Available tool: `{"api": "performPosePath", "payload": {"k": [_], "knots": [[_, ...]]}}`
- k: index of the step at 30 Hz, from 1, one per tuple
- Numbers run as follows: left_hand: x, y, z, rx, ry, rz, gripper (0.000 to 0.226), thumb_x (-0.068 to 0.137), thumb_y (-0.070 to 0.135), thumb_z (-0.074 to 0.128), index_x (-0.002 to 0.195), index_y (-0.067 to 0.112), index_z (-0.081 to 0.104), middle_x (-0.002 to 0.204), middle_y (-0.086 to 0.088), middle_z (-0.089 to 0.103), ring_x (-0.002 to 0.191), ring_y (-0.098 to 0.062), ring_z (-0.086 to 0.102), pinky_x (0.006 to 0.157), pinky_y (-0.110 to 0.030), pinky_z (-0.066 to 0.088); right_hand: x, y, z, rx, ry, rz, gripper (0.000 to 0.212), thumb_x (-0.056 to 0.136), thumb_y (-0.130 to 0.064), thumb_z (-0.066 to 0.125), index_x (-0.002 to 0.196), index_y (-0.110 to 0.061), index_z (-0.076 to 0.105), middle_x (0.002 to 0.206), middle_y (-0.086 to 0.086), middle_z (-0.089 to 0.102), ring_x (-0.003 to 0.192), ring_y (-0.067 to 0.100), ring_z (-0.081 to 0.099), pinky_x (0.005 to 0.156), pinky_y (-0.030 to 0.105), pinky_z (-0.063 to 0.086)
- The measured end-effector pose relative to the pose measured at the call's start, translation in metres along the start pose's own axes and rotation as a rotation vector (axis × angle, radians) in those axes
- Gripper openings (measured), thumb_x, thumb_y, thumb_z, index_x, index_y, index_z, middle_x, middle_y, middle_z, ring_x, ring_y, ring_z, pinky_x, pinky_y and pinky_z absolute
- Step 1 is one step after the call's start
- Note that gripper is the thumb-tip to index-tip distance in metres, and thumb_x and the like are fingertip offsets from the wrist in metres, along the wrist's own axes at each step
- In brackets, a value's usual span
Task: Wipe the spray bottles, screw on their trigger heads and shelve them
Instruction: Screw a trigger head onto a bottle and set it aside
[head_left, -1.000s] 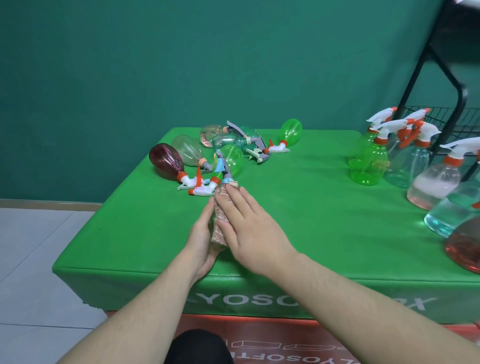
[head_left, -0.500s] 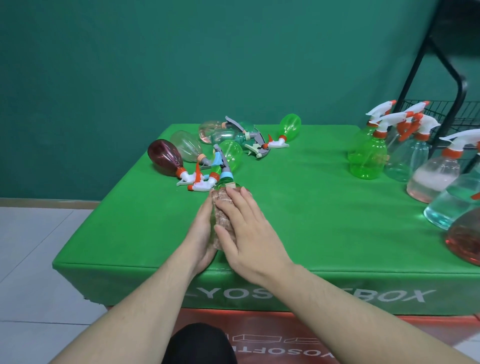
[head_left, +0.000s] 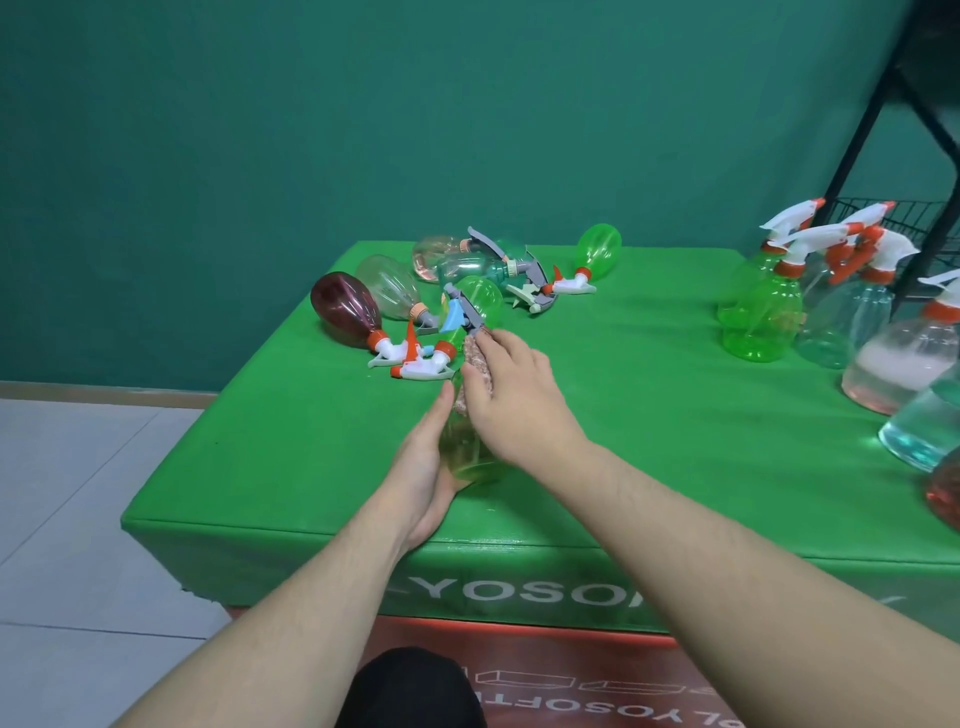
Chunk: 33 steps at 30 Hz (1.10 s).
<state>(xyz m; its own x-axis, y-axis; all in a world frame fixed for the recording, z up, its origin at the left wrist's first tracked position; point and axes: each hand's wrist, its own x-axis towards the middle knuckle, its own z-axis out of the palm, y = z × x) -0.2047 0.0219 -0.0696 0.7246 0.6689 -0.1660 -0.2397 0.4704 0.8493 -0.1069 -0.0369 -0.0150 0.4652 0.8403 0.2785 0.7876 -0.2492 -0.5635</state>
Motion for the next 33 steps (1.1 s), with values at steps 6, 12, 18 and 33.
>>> {"api": "performPosePath", "payload": {"k": [6, 12, 18, 33], "knots": [[0.001, -0.003, -0.001, 0.012, 0.038, 0.042, 0.046, 0.105, 0.048, 0.044, 0.133, 0.018, 0.065, 0.124, -0.012, 0.074, 0.099, -0.022, 0.073, 0.089, -0.043, 0.056, -0.005, 0.001, 0.007, 0.024, 0.008, -0.030, 0.052, 0.104, -0.038, 0.041, 0.154, -0.023, 0.040, 0.163, -0.004, 0.032, 0.145, 0.020, 0.034, 0.119, 0.033, 0.025], [0.002, -0.005, 0.001, 0.066, 0.110, 0.071, 0.042, 0.106, 0.050, 0.045, 0.136, 0.027, 0.063, 0.121, -0.002, 0.076, 0.110, -0.025, 0.073, 0.097, -0.049, 0.055, -0.029, 0.015, 0.011, -0.038, 0.045, -0.272, 0.052, 0.106, -0.030, 0.038, 0.155, -0.012, 0.038, 0.164, 0.003, 0.028, 0.151, 0.010, 0.015, 0.126, 0.034, 0.010], [0.007, -0.007, -0.001, -0.001, 0.174, 0.088, 0.043, 0.107, 0.046, 0.049, 0.137, 0.019, 0.062, 0.122, -0.006, 0.075, 0.110, -0.022, 0.074, 0.081, -0.036, 0.061, -0.054, 0.028, 0.018, -0.220, 0.116, -0.461, 0.054, 0.106, -0.032, 0.031, 0.154, -0.007, 0.038, 0.163, 0.011, 0.030, 0.154, 0.017, 0.005, 0.125, 0.046, 0.015], [0.009, -0.006, -0.005, 0.016, 0.038, 0.079, 0.064, 0.095, 0.053, 0.058, 0.142, 0.009, 0.058, 0.136, -0.015, 0.067, 0.129, -0.029, 0.063, 0.116, -0.050, 0.043, -0.060, 0.025, 0.031, -0.142, 0.136, -0.333, 0.050, 0.107, -0.038, 0.028, 0.151, -0.022, 0.044, 0.163, -0.003, 0.031, 0.155, 0.024, 0.012, 0.125, 0.045, 0.018]]}}
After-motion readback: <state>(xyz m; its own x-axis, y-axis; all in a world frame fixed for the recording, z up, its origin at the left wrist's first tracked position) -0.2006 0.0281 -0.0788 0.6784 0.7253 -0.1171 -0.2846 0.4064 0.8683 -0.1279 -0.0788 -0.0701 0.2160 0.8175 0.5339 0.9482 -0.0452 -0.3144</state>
